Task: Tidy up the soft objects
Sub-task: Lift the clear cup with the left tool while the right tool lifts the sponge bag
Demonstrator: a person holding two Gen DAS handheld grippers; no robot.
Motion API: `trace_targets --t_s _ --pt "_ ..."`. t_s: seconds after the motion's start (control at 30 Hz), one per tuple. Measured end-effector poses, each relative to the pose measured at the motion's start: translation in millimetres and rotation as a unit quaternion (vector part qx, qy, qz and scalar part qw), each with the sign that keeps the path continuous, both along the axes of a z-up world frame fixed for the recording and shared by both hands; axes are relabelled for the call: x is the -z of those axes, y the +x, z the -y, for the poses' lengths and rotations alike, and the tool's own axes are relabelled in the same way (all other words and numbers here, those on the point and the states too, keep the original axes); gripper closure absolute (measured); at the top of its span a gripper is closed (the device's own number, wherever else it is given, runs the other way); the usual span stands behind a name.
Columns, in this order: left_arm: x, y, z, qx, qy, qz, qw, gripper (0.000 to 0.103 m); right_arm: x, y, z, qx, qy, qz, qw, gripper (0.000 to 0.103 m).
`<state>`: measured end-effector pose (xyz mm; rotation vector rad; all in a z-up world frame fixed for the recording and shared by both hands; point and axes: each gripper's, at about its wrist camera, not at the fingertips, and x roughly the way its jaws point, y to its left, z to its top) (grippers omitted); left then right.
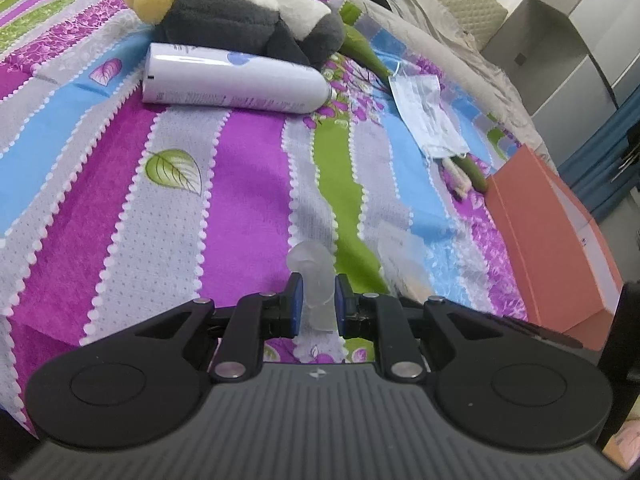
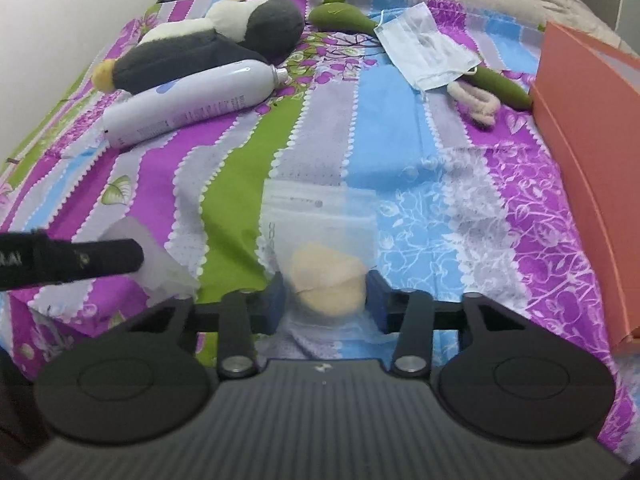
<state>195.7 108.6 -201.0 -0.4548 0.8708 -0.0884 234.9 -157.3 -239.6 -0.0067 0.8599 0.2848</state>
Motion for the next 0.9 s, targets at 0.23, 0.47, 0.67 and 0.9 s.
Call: trace_targets --t_s 0.23,0.47,0.67,0.9 --pt "-20.4 -0.4 3.6 0.009 0.011 0.016 0.9998 0.084 -17.1 -8.4 6.7 0.003 0.003 0.012 1.0 0.085" --pt "-43.1 -11.5 22.8 0.029 0.02 0.031 0.9989 0.084 -42.2 -27.3 20.1 0.01 0.009 0.038 0.999 0.086" --pt "-62.3 -24.7 45.2 0.058 0.03 0.038 0.9971 0.084 -74.8 -54.5 34.8 0.018 0.014 0.068 0.997 0.086" --pt "-91.2 -41.8 64.9 0.087 0.046 0.05 0.9939 0.084 -107.2 -84.9 52.5 0.028 0.022 0.087 0.996 0.086"
